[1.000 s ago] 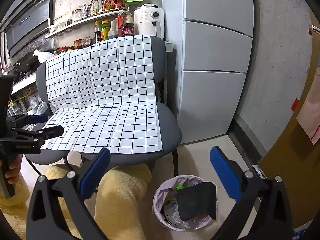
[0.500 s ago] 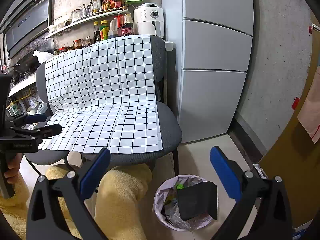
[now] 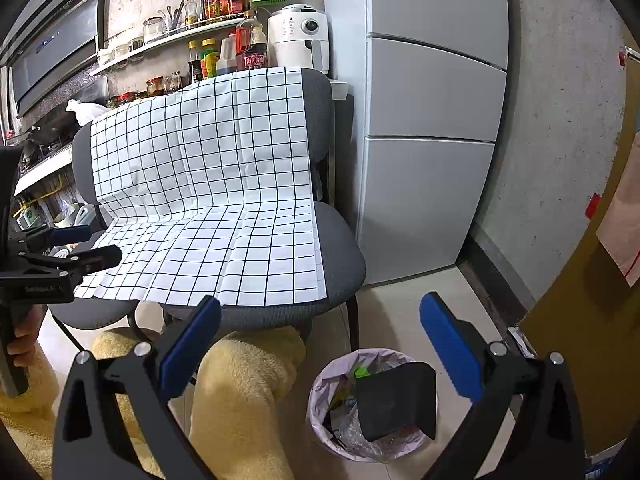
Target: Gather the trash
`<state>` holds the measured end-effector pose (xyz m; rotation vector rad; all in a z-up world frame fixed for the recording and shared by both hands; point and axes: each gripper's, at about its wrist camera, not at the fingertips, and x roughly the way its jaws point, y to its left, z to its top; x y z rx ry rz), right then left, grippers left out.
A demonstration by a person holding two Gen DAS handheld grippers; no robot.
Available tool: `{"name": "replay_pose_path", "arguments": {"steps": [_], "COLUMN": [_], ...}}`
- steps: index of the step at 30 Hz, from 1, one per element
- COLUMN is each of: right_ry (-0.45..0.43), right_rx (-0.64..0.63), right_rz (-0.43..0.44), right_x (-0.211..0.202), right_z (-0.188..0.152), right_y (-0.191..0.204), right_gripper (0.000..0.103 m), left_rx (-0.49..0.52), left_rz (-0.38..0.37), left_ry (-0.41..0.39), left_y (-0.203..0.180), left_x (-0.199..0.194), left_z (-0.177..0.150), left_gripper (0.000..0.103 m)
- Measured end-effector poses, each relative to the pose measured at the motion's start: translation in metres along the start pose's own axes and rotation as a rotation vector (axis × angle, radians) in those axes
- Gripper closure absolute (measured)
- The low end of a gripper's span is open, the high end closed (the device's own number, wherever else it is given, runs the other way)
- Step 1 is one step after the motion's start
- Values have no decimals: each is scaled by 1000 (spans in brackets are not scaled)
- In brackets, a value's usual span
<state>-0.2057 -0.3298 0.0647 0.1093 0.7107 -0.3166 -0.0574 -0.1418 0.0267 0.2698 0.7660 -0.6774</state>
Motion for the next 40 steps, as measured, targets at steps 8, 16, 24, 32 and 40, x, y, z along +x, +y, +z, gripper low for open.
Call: {"name": "replay_pose_path", "arguments": {"steps": [8, 16, 24, 32, 40], "right_ry": [1, 4, 6, 11, 45], "right_rx": [1, 3, 2, 4, 5], "right_rz": [-1, -2, -2, -1, 33], "right_x": [1, 3, 4, 7, 27], "right_z": [-1, -2, -2, -4, -2], "right_y": [-1, -2, -3, -4, 6], "right_gripper": [6, 6, 6, 6, 6], "left_rx": [-5, -4, -11, 2, -56], "left_rz": [2, 2, 6, 23, 73], "left_ry": [0, -1, 0, -22, 21], "left_y": [1, 1, 1, 2, 24], "left_x": [0, 0, 0, 1, 16], "left_z": [-1, -1, -1, -4, -9], "left_gripper": [10, 10, 10, 10, 10]}}
